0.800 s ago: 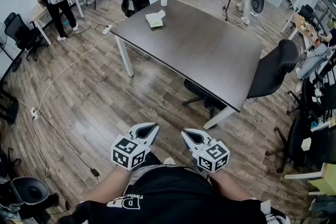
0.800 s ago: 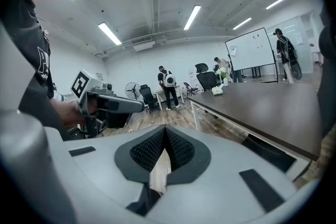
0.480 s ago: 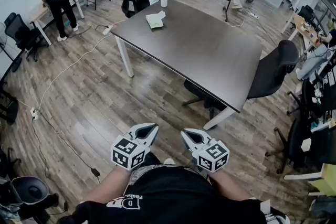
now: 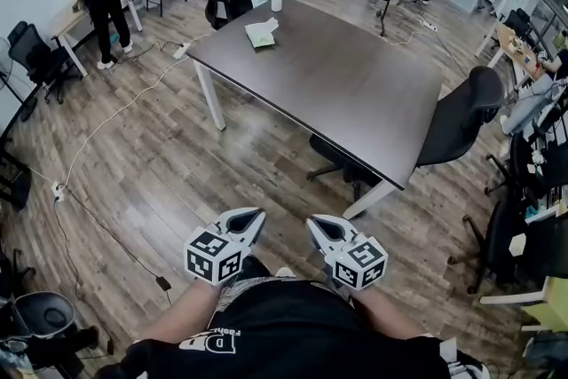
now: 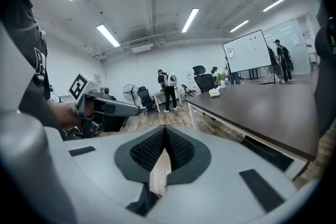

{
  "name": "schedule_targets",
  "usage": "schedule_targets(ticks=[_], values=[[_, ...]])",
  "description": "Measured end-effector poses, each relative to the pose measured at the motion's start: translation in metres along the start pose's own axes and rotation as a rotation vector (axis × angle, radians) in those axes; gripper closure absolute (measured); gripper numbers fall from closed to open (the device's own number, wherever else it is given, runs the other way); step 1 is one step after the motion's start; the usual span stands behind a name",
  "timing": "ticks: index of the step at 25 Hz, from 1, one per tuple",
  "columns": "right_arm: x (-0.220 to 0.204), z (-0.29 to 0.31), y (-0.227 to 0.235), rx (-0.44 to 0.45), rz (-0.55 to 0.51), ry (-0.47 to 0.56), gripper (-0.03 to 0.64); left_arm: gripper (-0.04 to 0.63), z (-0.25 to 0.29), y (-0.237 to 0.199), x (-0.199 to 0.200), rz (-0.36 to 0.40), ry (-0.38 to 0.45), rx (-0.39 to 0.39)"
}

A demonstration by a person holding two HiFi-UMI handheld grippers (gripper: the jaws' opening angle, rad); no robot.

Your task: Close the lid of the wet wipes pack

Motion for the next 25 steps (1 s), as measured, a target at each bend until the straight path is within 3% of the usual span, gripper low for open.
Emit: schedule_targets(ticks=[11, 25], values=[[0.007, 0.001, 0.003, 0.042, -0.011, 0.010, 0.612, 0.578, 0.016, 0.007, 0.009, 0.044, -0.016, -0.009], [0.010, 0.040, 0.015, 0.048, 0.009, -0.025, 0.612, 0.578, 0.025, -0.031, 0.015, 0.012, -0.022, 0.000]])
Point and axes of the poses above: the fingertips, and each gripper's own axes: z forward along the fingers, y to its right, x out of its top, the point moved 4 cm from there along -z, backward along the fingers, and after that the axes turned 12 degrees about -x, right-handed, at the moved point
